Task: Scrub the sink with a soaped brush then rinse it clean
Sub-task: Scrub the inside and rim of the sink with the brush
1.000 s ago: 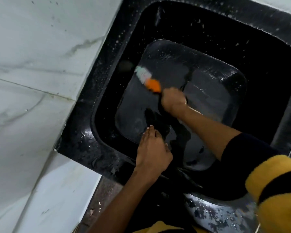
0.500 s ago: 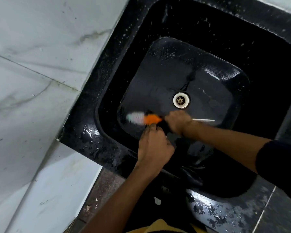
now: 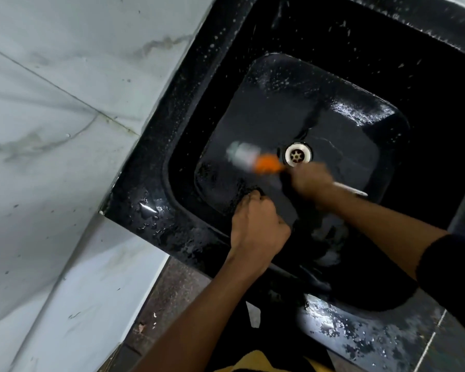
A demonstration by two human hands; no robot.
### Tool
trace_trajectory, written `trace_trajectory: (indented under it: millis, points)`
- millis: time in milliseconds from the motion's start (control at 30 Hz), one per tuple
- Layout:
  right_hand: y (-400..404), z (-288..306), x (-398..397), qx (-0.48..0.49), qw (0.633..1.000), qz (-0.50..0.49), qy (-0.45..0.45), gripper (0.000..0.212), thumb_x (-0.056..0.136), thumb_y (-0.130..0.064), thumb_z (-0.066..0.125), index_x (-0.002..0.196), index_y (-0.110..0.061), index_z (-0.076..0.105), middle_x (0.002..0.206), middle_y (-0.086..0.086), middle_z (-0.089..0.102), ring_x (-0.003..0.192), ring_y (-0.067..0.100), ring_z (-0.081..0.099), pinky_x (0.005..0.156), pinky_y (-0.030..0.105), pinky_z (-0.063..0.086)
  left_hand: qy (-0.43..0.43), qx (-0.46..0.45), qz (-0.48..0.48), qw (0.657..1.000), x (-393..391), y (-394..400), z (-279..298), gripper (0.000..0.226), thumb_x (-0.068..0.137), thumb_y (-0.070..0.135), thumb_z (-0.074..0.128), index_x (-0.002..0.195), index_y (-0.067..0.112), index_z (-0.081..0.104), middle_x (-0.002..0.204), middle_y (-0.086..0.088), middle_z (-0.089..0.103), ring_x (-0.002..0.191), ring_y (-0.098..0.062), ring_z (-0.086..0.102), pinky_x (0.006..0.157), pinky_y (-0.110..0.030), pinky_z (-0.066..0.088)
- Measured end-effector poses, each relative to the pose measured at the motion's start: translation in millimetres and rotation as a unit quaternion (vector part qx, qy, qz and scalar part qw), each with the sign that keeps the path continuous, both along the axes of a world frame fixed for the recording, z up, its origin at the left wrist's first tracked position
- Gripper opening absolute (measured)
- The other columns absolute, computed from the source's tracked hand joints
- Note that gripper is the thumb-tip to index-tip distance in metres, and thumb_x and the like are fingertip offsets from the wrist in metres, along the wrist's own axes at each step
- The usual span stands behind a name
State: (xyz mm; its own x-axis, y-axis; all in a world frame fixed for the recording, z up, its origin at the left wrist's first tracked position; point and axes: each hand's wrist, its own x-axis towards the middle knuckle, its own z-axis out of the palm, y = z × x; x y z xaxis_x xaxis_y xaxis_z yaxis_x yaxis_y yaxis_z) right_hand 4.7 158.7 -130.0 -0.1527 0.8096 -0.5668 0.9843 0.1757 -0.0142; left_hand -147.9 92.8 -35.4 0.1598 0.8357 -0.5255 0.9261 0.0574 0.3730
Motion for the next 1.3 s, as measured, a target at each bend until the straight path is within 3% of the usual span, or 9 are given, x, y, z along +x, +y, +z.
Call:
trace_trajectory:
  millis: [100,333,467,567,633,800,900,1067,1300]
  points:
    - [43,2,46,0.074,0.943,-0.319,-0.061,0.034,0.094,-0.019,0.041,0.116,-0.004,0.062,0.118,0.023,0.061,0.109,0.040,0.060,0.091,0.043,0.048,0.005,0.004,0.007,1.000,1,-1,-2,0.023,0.083,0.017,0.054,0.099,0.003,0.063,0.116,-0.014,0.058,0.109,-0.031,0.055,0.092,-0.037,0.045]
    - [-14,10,-40,-0.042,0.996,0.075,0.026,0.031,0.096,-0.030,0.042,0.110,-0.017,0.066,0.110,0.011,0.067,0.100,0.032,0.066,0.078,0.036,0.051,0.000,0.012,0.005,1.000,1,-1,1,0.024,0.082,0.018,0.056,0.100,0.004,0.062,0.115,-0.014,0.058,0.109,-0.032,0.055,0.090,-0.040,0.046]
    - [59,16,-8,0.057,0.982,-0.178,0.014,0.030,0.091,-0.018,0.048,0.115,-0.004,0.062,0.116,0.022,0.062,0.107,0.039,0.061,0.087,0.042,0.049,0.003,0.024,0.001,1.000,2,-1,-2,0.025,0.082,0.017,0.055,0.101,0.001,0.064,0.114,-0.014,0.058,0.108,-0.031,0.055,0.090,-0.039,0.047]
    - [86,23,5,0.104,0.958,-0.263,0.047,0.039,0.089,-0.036,0.058,0.112,-0.005,0.063,0.114,0.023,0.062,0.107,0.040,0.059,0.088,0.041,0.048,0.006,0.026,0.000,1.000,1,-1,-2,0.027,0.083,0.016,0.053,0.103,0.001,0.063,0.115,-0.014,0.058,0.108,-0.031,0.055,0.092,-0.039,0.047]
    - [93,24,14,0.134,0.921,-0.347,0.112,0.046,0.082,-0.051,0.063,0.103,-0.011,0.071,0.103,0.019,0.067,0.099,0.036,0.063,0.082,0.037,0.049,0.003,0.030,0.000,1.000,1,-1,-2,0.029,0.083,0.016,0.052,0.104,0.000,0.063,0.117,-0.014,0.058,0.109,-0.031,0.056,0.093,-0.039,0.047]
    - [93,14,34,0.132,0.836,-0.464,0.261,0.030,0.084,-0.039,0.061,0.087,-0.013,0.075,0.089,0.009,0.073,0.087,0.025,0.066,0.078,0.030,0.050,0.001,0.017,-0.003,1.000,1,0,-2,0.031,0.084,0.016,0.052,0.109,0.000,0.062,0.124,-0.015,0.056,0.115,-0.031,0.054,0.097,-0.039,0.045]
    - [79,6,26,0.161,0.891,-0.388,0.172,0.027,0.087,-0.033,0.058,0.101,-0.016,0.074,0.098,0.016,0.070,0.093,0.034,0.065,0.083,0.036,0.052,0.003,0.005,0.000,1.000,1,1,-2,0.035,0.086,0.016,0.052,0.115,-0.001,0.061,0.132,-0.016,0.053,0.122,-0.030,0.050,0.100,-0.039,0.043]
    - [38,8,-10,0.057,0.995,-0.032,0.079,0.025,0.089,-0.022,0.051,0.101,-0.007,0.066,0.099,0.021,0.064,0.093,0.039,0.062,0.077,0.040,0.048,0.007,-0.008,-0.008,1.000,1,1,-2,0.039,0.086,0.018,0.052,0.119,-0.001,0.059,0.137,-0.017,0.050,0.126,-0.032,0.047,0.104,-0.040,0.041]
    - [98,10,38,0.154,0.938,-0.309,0.016,0.027,0.090,-0.008,0.046,0.112,0.001,0.059,0.114,0.027,0.059,0.108,0.044,0.058,0.091,0.047,0.048,-0.004,0.001,0.001,1.000,2,-1,-6,0.040,0.085,0.014,0.053,0.121,-0.003,0.059,0.139,-0.019,0.050,0.130,-0.032,0.045,0.108,-0.040,0.039]
